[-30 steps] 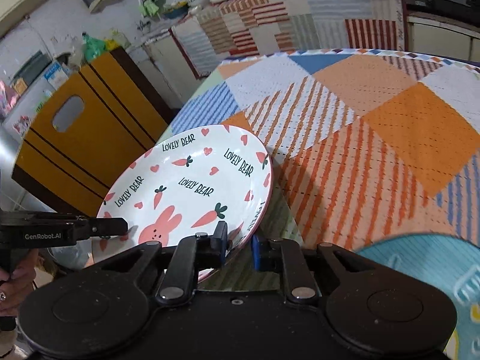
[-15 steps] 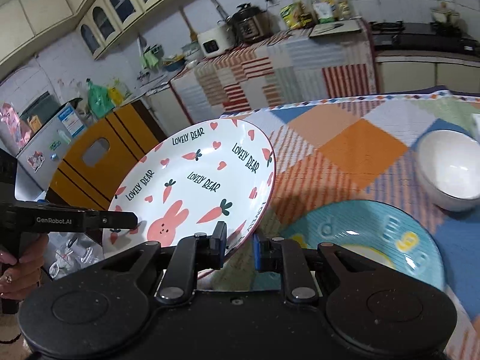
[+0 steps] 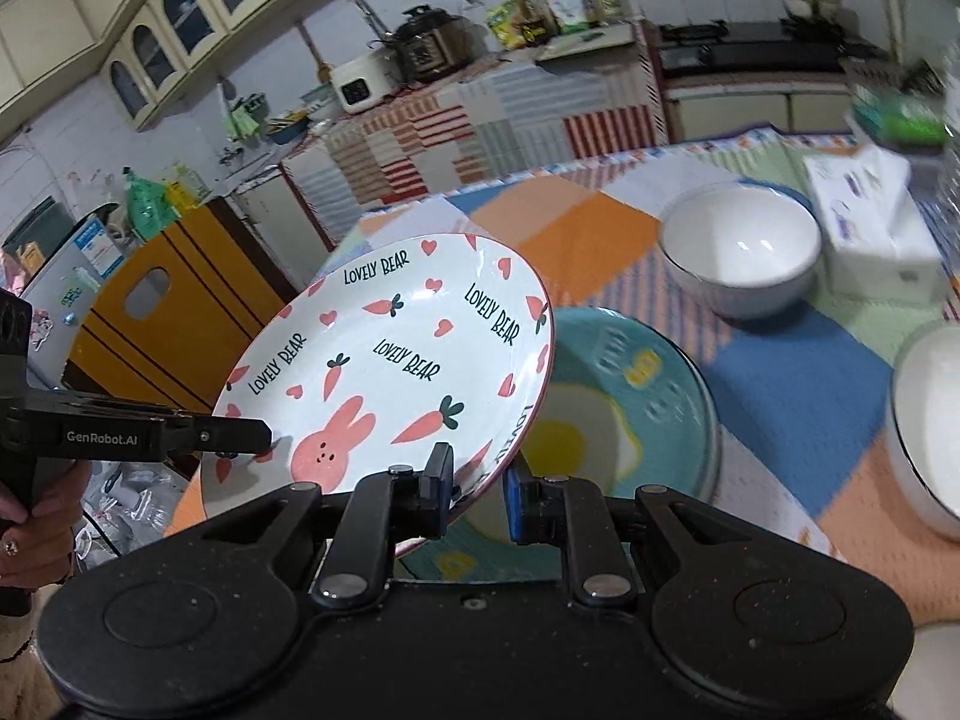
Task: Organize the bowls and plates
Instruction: 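Lift the bunny plate with both tools and carry it over the egg plate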
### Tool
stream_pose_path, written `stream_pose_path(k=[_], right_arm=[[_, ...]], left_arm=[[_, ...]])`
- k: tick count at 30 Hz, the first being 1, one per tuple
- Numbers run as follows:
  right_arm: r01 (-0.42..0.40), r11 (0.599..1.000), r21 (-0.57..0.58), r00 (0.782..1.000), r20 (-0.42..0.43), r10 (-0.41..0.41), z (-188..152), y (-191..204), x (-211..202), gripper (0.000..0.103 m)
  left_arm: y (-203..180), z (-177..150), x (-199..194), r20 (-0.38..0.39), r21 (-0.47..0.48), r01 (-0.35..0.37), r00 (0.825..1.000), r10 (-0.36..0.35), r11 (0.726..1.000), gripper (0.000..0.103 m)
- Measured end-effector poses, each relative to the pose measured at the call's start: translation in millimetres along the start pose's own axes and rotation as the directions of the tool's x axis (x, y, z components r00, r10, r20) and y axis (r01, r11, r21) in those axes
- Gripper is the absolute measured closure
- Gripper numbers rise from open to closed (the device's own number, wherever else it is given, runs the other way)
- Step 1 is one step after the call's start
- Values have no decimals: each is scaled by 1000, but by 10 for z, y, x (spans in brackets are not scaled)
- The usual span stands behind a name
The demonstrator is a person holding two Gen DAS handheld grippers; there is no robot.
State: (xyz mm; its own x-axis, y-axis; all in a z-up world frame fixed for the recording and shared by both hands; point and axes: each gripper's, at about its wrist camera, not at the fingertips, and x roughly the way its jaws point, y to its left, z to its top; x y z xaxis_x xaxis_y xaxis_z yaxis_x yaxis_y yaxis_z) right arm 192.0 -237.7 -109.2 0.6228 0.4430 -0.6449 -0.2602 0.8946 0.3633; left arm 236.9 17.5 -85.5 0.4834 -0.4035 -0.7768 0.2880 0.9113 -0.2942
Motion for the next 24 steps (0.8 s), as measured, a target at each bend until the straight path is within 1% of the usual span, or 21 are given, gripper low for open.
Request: stream_pose_path(k=[5, 13, 17, 20, 24], right_arm=[[25, 999, 25, 1000, -18, -25, -80, -158, 12, 81], [51, 998, 44, 998, -49, -48, -148, -290, 84, 81], [60, 997, 47, 994, -89, -55, -94, -356, 173, 81], [86, 996, 33, 988, -132, -81, -21, -380, 230, 81], [124, 992, 39, 980, -159, -116, 9, -405, 253, 80]], left_arm=[[-73, 0, 215, -39, -2, -3, 999, 3, 1000, 82], [-108, 67, 445, -91, -3, -10, 996, 10, 1000, 82], [-101, 73, 553, -117, -20, -11, 993, 9, 1000, 82], [-113, 76, 624, -137, -30, -3, 991, -2, 1000, 82], [-173, 86, 650, -138, -11, -6, 990, 5, 1000, 80]])
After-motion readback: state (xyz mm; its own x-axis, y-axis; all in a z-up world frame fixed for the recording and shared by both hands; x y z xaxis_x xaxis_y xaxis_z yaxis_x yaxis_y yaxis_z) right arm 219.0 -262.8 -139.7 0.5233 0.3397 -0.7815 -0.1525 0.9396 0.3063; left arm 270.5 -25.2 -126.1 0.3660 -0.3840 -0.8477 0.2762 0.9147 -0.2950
